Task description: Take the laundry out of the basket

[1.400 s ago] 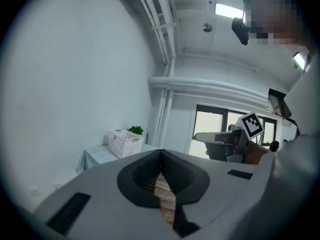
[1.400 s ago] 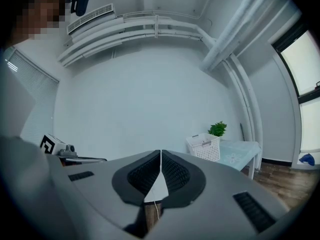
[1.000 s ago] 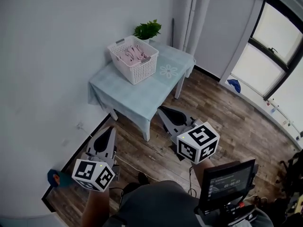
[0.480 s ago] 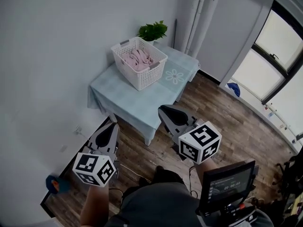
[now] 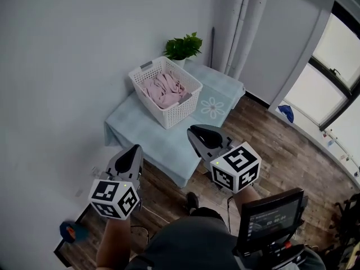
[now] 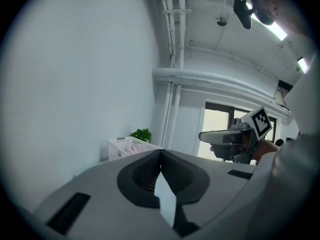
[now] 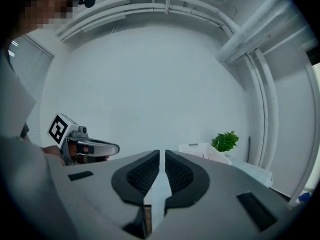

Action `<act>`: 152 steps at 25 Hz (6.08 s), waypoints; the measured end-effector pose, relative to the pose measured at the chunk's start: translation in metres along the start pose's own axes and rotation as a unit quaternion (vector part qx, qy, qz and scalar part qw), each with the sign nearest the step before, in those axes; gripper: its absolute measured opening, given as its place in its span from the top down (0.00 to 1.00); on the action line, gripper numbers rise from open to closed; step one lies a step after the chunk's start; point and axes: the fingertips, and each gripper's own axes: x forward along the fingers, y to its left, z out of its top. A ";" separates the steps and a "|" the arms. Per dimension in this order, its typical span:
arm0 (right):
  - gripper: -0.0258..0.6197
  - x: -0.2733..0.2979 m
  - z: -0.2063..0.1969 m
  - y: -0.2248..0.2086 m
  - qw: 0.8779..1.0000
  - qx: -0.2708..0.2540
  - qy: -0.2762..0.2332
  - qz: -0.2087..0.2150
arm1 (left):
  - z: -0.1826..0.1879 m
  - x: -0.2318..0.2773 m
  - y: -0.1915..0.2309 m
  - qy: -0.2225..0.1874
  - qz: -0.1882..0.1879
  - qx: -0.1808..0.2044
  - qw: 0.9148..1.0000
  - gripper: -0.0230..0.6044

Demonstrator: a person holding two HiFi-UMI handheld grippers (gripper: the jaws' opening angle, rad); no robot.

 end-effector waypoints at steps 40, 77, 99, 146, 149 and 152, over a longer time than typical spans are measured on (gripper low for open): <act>0.19 0.362 -0.099 -0.202 0.956 -0.046 0.281 0.069 | 0.017 0.170 0.197 0.037 0.086 -0.045 0.995 0.95; 0.43 0.473 -0.293 -0.221 0.867 -0.039 0.489 0.085 | -0.061 0.189 0.269 0.105 0.097 -0.117 0.983 0.95; 0.63 0.451 -0.185 -0.219 0.930 0.121 0.330 0.109 | -0.021 0.167 0.243 0.065 0.106 -0.091 0.988 0.95; 0.63 0.245 0.209 -0.210 0.986 0.064 -0.098 0.123 | 0.066 0.190 0.193 -0.036 0.046 0.000 0.998 0.95; 0.63 0.252 0.205 -0.209 0.987 0.078 -0.087 0.114 | 0.069 0.193 0.204 -0.025 0.040 -0.005 0.999 0.95; 0.63 0.244 0.208 -0.209 0.990 0.074 -0.097 0.067 | 0.071 0.205 0.216 -0.029 0.004 -0.009 1.000 0.95</act>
